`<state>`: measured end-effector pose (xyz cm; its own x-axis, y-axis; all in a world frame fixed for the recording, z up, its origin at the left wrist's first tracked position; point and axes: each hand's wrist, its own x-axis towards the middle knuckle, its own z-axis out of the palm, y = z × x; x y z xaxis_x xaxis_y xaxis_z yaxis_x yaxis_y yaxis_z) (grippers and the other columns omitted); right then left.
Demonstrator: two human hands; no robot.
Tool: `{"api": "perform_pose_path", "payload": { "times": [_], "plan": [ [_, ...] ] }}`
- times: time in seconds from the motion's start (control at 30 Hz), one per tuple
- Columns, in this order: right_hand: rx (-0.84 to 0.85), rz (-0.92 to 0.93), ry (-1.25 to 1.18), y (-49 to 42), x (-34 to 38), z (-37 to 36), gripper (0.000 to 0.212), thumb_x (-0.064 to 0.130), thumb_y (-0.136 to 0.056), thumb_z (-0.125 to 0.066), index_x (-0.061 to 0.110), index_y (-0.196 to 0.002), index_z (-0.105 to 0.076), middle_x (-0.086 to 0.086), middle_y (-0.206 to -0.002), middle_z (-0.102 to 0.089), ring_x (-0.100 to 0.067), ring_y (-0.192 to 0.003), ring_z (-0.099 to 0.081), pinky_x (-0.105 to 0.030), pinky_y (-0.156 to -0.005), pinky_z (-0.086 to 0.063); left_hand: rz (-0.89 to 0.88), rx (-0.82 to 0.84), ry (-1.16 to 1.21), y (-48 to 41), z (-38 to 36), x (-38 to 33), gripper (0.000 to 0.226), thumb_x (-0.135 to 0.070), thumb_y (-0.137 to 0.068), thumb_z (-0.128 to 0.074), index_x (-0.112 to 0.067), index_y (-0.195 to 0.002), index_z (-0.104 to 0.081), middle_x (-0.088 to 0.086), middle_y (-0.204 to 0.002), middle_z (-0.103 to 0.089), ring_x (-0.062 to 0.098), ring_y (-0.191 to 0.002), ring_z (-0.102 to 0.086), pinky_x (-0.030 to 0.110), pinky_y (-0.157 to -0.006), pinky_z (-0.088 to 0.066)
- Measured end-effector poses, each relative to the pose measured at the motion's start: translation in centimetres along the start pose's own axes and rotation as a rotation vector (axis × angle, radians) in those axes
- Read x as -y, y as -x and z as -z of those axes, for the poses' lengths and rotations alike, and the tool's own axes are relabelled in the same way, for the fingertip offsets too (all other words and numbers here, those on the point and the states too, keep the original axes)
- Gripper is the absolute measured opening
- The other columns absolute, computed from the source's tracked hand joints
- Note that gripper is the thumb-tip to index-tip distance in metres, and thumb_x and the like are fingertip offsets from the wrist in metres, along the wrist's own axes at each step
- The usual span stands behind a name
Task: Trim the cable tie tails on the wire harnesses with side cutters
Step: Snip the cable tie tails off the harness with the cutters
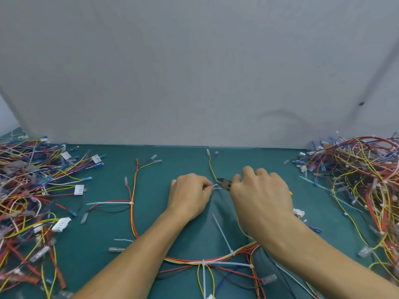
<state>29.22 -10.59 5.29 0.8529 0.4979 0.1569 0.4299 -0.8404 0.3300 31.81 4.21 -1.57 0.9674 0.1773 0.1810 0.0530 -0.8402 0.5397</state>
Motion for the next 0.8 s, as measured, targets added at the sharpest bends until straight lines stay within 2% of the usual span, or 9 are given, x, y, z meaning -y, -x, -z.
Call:
{"api": "perform_pose_path", "payload": {
  "times": [0.2,0.8],
  "plan": [
    [0.053,0.022,0.045,-0.9,0.5,-1.5,0.031,0.007,-0.092,-0.042,0.009,-0.121,-0.051,-0.011,-0.115,-0.049,-0.029,-0.105,-0.050,-0.035,-0.072,-0.029,0.011,-0.003,0.013,-0.1,0.0,0.0,0.021,-0.029,-0.090,-0.055,-0.028,-0.092,-0.075,-0.007,-0.093,-0.073,0.021,-0.095,-0.062,0.034,-0.090,-0.046],
    [0.011,0.087,0.093,-0.8,0.4,-2.0,0.029,0.003,-0.089,-0.042,0.007,-0.115,-0.053,-0.012,-0.109,-0.049,-0.029,-0.099,-0.048,-0.036,-0.069,-0.029,0.078,0.012,0.043,-0.4,0.0,-0.3,0.019,-0.031,-0.087,-0.057,-0.028,-0.087,-0.076,-0.007,-0.091,-0.073,0.022,-0.094,-0.062,0.037,-0.091,-0.046]
  ]
}}
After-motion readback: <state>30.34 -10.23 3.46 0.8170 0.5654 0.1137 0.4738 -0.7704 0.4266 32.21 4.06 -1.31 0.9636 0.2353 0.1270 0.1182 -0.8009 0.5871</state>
